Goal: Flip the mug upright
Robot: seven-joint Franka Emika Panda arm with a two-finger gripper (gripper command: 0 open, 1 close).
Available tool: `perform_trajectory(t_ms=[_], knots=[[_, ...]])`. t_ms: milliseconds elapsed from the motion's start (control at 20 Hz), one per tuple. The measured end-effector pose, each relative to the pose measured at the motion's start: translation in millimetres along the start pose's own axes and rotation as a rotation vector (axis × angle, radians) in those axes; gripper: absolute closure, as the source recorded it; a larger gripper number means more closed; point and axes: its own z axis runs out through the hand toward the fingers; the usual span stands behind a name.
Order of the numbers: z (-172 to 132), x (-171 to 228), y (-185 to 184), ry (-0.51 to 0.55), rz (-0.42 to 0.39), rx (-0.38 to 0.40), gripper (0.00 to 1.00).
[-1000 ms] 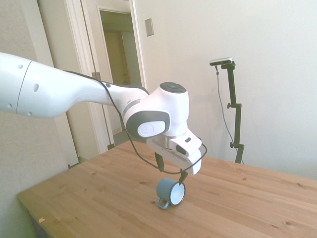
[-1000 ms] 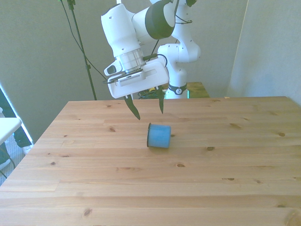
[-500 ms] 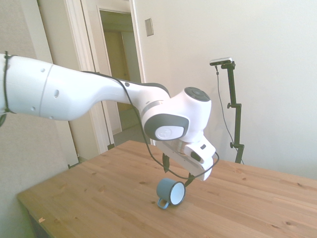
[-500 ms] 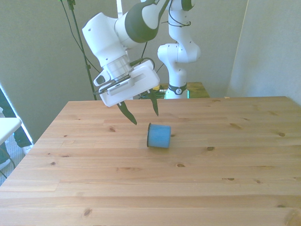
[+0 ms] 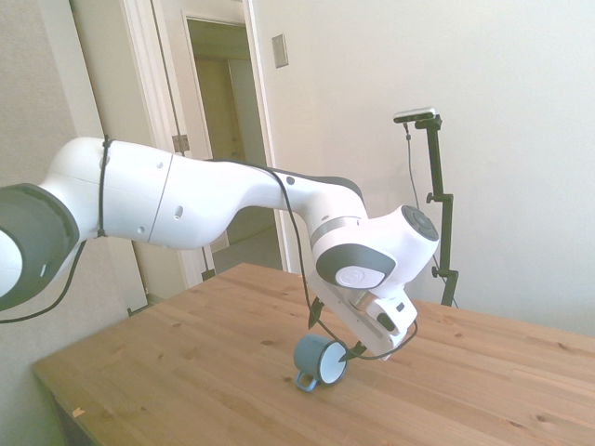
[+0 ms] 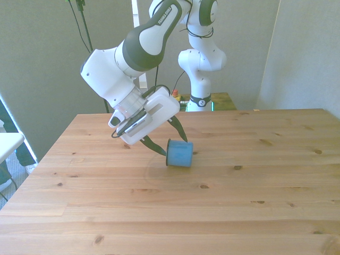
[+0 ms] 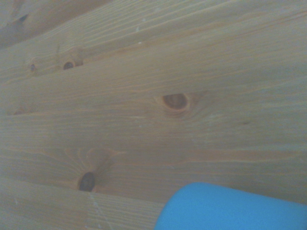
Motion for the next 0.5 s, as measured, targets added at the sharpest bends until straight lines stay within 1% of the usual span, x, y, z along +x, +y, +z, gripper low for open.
perform_trajectory(t_ms=[250, 500], knots=[[16, -5, -8, -0.083, -0.009, 0.015, 0.00], [14, -8, -5, -0.112, -0.002, 0.028, 0.00]])
